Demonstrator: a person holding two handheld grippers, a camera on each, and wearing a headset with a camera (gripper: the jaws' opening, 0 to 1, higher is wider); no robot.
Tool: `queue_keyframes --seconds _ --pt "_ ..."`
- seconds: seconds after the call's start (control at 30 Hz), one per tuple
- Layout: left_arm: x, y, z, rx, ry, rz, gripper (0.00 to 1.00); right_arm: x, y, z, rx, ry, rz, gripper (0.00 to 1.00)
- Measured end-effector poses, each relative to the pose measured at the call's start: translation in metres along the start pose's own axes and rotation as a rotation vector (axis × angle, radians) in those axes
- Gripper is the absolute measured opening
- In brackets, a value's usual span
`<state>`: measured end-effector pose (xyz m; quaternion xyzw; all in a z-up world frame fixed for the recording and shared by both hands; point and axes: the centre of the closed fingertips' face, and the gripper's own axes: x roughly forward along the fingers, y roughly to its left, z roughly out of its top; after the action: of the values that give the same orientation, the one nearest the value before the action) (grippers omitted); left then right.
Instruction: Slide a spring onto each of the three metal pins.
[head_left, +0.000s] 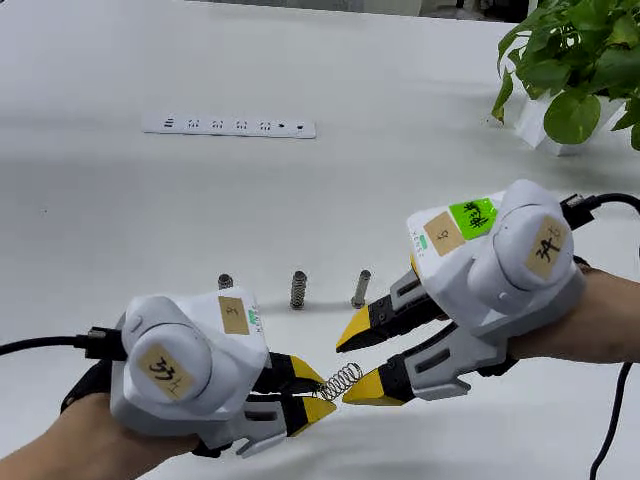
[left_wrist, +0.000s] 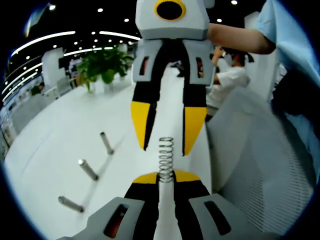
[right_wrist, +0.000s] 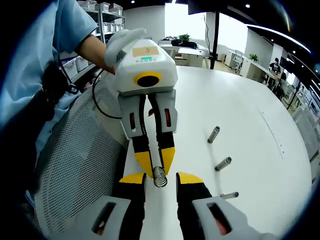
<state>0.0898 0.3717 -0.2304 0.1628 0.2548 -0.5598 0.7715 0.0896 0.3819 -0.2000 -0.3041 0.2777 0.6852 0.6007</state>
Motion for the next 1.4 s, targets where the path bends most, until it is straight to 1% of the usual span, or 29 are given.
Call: queue_keyframes --seconds 0.17,0.37,0.47,0.6,0.73,0.9,1.27,1.4 --pt "0.002 -0.002 0.005 0.006 -0.011 -0.006 0.09 0.001 0.004 -0.004 -0.002 0.02 0.03 0.22" --pt "0.003 -0.004 0.009 0.012 -0.024 -0.01 0.09 0.002 0.004 -0.006 0.003 0.027 0.042 0.18" --pt "0.003 -0.005 0.012 0.017 -0.045 -0.018 0.09 0.003 0.005 -0.006 0.007 0.029 0.051 0.17" --pt "0.003 -0.005 0.012 0.018 -0.046 -0.016 0.09 0.003 0.006 -0.005 0.007 0.027 0.056 0.16" --pt "0.002 -0.006 0.014 0.017 -0.062 -0.019 0.09 0.004 0.007 -0.006 0.008 0.032 0.062 0.15" --pt "0.002 -0.005 0.015 0.019 -0.064 -0.019 0.09 0.005 0.008 -0.007 0.012 0.035 0.068 0.14" --pt "0.002 -0.006 0.013 0.019 -0.053 -0.023 0.1 0.007 0.009 -0.006 0.015 0.041 0.074 0.13" --pt "0.003 -0.006 0.013 0.015 -0.052 -0.022 0.1 0.007 0.008 -0.008 0.028 0.048 0.073 0.13"
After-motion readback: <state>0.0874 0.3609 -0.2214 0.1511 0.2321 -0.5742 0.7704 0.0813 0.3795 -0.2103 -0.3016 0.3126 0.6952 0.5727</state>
